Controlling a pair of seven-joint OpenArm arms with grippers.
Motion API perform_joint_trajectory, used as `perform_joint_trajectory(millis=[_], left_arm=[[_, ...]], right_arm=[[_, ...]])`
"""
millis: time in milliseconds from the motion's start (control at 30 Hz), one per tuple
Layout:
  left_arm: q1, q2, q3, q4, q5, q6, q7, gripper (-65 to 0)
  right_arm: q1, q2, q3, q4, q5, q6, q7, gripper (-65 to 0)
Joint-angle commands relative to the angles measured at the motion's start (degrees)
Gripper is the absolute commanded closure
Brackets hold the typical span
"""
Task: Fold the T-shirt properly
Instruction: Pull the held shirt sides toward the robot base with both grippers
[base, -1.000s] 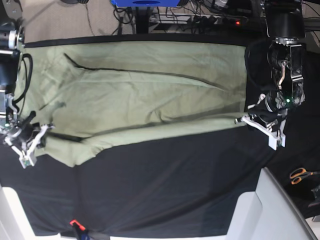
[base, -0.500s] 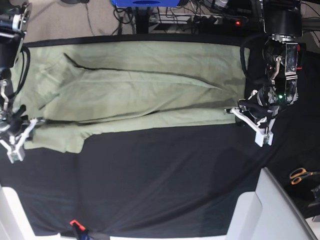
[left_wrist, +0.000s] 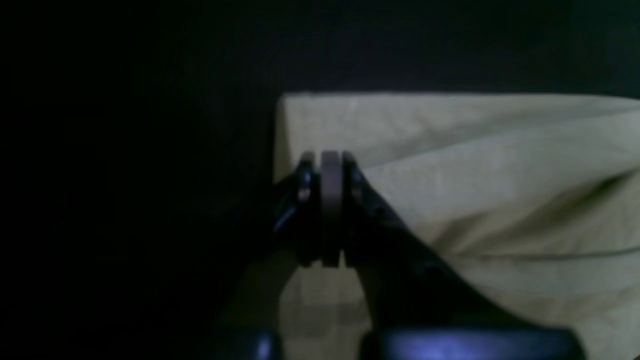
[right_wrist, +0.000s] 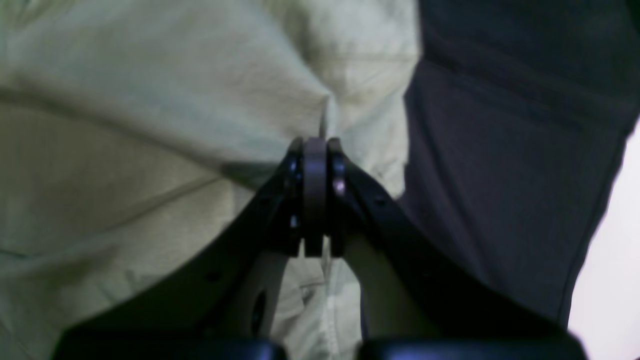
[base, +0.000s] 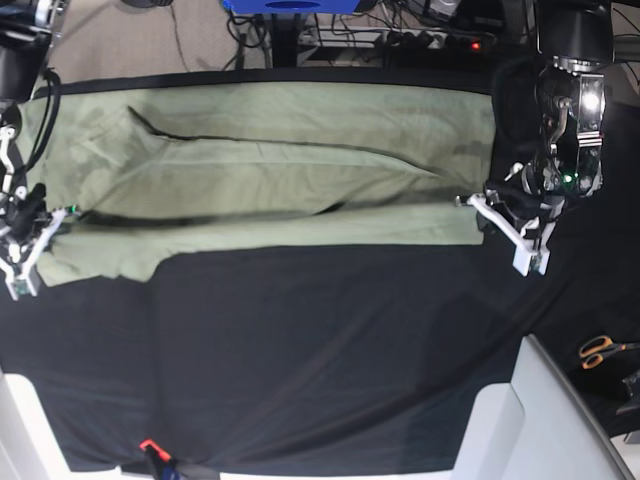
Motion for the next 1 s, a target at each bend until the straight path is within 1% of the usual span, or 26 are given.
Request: perform_joint_trajectory(millis=[0, 33, 133, 200, 333, 400, 500, 600, 700, 767, 867, 967], left_arm=[[-0.5, -0.9, -0.3, 1.0, -0.2, -0.3, -1.0, 0.0], [-0.1, -0.9, -0.3, 1.0, -0.2, -0.6, -1.0, 0.0], [0.7, -0.9, -0.3, 0.9, -0.2, -3.9, -2.1, 0.0], [1.5, -0.9, -0.4, 0.9, -0.1, -4.7, -2.1, 0.0], [2.2, -1.1, -0.4, 0.9, -0.1, -4.9, -2.2, 0.0], [2.7, -1.2, -0.4, 0.9, -0.1, -4.9, -2.3, 0.0], [3.3, -1.6, -0.2, 1.0, -0.1, -4.9, -4.1, 0.0], [3.4, -2.9, 2.7, 1.0, -0.1, -4.9, -4.5, 0.0], [4.2, -3.7, 3.4, 1.0, -0.1, -4.9, -4.6, 0.0], [4.5, -4.0, 3.4, 1.5, -0.1, -4.9, -4.7, 0.0], [4.7, -4.1, 3.5, 2.9, -0.1, -4.9, -4.7, 0.0], [4.7, -4.7, 3.8, 3.0, -0.1, -4.9, -4.7, 0.0]], right_arm=[[0.3, 0.5, 1.1, 2.1, 0.2, -0.1, 0.4, 0.0], [-0.2, 0.4, 1.4, 2.8, 0.2, -0.1, -0.1, 0.0], [-0.9, 0.0, 2.2, 4.8, 0.2, -0.1, -2.7, 0.0], [-1.8, -0.4, 2.2, 5.5, 0.2, -0.1, -3.5, 0.0], [-4.0, -0.9, 2.2, 7.5, 0.3, -0.1, -4.1, 0.0], [-4.9, -1.8, 2.2, 8.7, 0.3, -0.1, -4.8, 0.0], [-6.8, -2.7, 2.3, 10.9, 0.2, -0.1, -4.9, 0.0], [-8.2, -2.9, 2.3, 11.9, 0.2, -0.1, -5.0, 0.0], [-9.3, -3.5, 2.3, 12.2, 0.2, -0.1, -5.4, 0.0], [-10.5, -3.8, 3.9, 13.1, 0.2, -0.1, -5.4, 0.0], [-11.0, -5.1, 6.9, 14.3, 0.2, 0.2, -5.9, 0.0], [-12.2, -5.1, 7.4, 14.9, 0.3, 0.2, -7.3, 0.0]])
